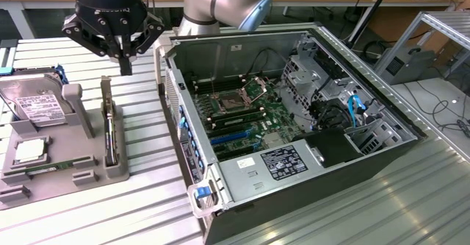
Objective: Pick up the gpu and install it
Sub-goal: 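Reach for the gpu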
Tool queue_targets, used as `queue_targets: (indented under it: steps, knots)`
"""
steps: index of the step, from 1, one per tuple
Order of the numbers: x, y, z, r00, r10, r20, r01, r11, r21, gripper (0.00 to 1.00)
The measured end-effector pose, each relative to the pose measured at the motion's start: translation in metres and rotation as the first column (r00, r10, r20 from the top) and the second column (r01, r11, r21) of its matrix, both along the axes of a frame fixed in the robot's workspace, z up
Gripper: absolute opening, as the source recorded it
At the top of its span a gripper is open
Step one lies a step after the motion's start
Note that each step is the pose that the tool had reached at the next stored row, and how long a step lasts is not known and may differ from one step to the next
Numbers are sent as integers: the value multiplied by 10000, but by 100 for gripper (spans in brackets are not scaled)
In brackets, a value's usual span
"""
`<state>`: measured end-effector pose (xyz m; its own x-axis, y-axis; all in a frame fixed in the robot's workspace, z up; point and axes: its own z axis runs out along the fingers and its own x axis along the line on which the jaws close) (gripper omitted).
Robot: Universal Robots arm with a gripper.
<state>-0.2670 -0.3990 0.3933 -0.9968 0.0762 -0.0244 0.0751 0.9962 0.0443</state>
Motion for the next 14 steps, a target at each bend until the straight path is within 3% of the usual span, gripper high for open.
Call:
queue_targets:
  steps: [9,14]
  knots:
    - [-154,0,0,10000,0,3,0,10000,0,11]
    - [-160,0,0,10000,0,3,0,10000,0,11]
